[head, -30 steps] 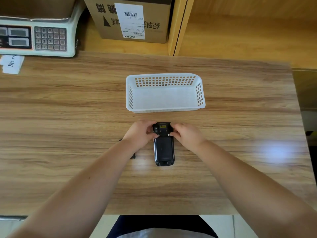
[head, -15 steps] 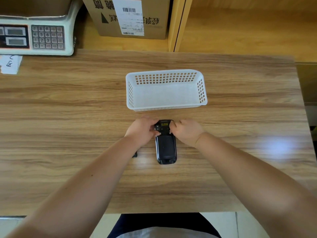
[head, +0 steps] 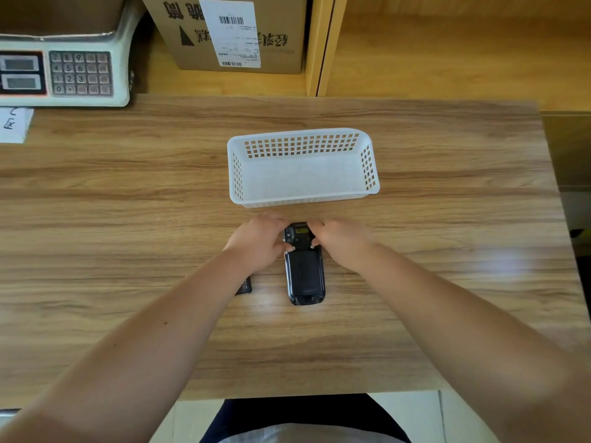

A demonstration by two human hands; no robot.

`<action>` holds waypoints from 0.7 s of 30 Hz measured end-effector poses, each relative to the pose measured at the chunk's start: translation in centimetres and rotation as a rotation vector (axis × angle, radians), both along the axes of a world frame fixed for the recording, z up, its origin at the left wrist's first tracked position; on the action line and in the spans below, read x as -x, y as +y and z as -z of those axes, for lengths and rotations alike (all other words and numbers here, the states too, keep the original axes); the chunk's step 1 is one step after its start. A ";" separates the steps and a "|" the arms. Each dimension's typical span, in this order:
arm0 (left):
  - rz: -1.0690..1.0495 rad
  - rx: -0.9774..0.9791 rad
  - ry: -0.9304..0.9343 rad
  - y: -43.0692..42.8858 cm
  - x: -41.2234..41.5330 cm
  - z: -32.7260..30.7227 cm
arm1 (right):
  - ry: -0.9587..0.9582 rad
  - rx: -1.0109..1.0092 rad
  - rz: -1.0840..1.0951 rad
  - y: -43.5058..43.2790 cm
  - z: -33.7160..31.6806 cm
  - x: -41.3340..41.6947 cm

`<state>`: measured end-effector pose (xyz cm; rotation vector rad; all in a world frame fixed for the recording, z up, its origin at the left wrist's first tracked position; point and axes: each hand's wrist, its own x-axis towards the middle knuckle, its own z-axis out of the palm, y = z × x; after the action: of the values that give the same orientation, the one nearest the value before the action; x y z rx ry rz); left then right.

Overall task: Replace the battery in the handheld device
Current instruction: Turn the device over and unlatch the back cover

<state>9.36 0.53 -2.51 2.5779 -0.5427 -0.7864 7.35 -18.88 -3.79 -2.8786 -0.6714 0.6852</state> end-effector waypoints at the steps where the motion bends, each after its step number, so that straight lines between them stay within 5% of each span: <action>1: 0.007 -0.014 -0.014 -0.1 0.1 0.1 | 0.007 -0.045 0.040 -0.1 0.2 0.2; 7: 0.061 -0.059 -0.104 0.1 0.6 0.6 | 0.037 -0.291 0.188 -0.6 1.3 0.8; 21: -0.030 0.042 -0.021 -0.1 -1.2 1.2 | 0.264 -0.463 0.529 -0.6 0.4 -0.3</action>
<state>10.58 0.45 -3.68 2.5524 -0.5203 -0.7318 7.68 -19.49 -4.16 -2.3231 -0.0125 0.6948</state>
